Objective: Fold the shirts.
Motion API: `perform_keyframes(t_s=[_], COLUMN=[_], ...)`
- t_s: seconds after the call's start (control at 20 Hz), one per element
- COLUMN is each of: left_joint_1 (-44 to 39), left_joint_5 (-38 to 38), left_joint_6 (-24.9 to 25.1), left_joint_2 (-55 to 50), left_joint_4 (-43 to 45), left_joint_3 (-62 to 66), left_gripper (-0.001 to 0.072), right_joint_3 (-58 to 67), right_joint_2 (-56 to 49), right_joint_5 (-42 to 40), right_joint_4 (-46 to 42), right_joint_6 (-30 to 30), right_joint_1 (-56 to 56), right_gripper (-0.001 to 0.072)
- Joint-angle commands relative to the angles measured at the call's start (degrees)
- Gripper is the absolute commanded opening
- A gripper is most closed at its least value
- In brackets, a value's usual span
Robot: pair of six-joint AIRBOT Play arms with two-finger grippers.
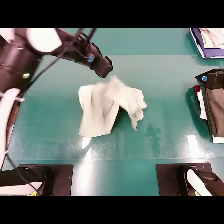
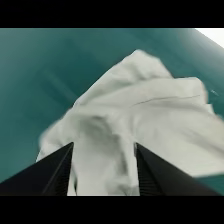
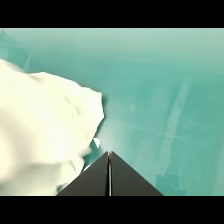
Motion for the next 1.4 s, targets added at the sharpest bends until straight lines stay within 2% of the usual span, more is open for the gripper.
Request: perform_keyframes(t_s=[0.0, 0.2, 0.25, 0.35, 0.7, 0.75, 0.8, 0.95, 1.25, 1.3, 1.35], left_joint_1=[4.2, 13.6, 15.6, 18.3, 20.1, 20.1, 20.1, 20.1, 20.1, 20.1, 20.1], left_joint_5=[-1.8, -22.2, -24.8, -22.3, -3.9, -2.1, -0.8, 4.1, 8.6, 8.6, 8.6], left_joint_6=[-5.5, -6.4, -6.4, -6.2, -5.8, -5.8, -5.8, -5.8, -5.8, -5.8, -5.7], left_joint_2=[-4.4, -4.1, -3.8, -0.6, 17.5, 18.1, 18.2, 18.1, 17.3, 17.0, 16.6], left_joint_4=[-0.5, -1.6, -3.3, -6.7, -4.9, -5.6, -6.0, -8.0, -8.4, -8.7, -8.7], left_joint_3=[0.4, -1.6, -4.0, -12.7, -50.6, -53.7, -55.6, -59.0, -60.3, -60.5, -60.6], left_gripper=[0.0461, 0.0461, 0.0461, 0.0461, 0.0464, 0.0559, 0.072, 0.072, 0.0701, 0.0581, 0.0414], right_joint_3=[0.0, 0.0, 0.0, 0.0, 0.0, 0.0, 0.0, 0.0, -0.1, -0.1, -0.1], right_joint_2=[0.0, 0.0, 0.0, 0.0, 0.0, 0.0, 0.0, 0.0, 0.0, 0.0, 0.0], right_joint_5=[0.2, 0.2, 0.1, 0.2, 0.4, 0.4, 0.4, 0.4, 0.4, 0.5, 0.5], right_joint_4=[0.0, 0.0, 0.0, 0.0, 0.0, 0.0, 0.0, 0.0, 0.0, 0.0, 0.0], right_joint_6=[0.2, 0.2, 0.2, 0.2, 0.2, 0.2, 0.2, 0.2, 0.2, 0.2, 0.2], right_joint_1=[0.0, 0.0, 0.0, 0.0, 0.0, 0.1, 0.1, 0.1, 0.1, 0.1, 0.1], right_gripper=[0.002, 0.0021, 0.0021, 0.002, 0.002, 0.002, 0.002, 0.002, 0.002, 0.002, 0.002])
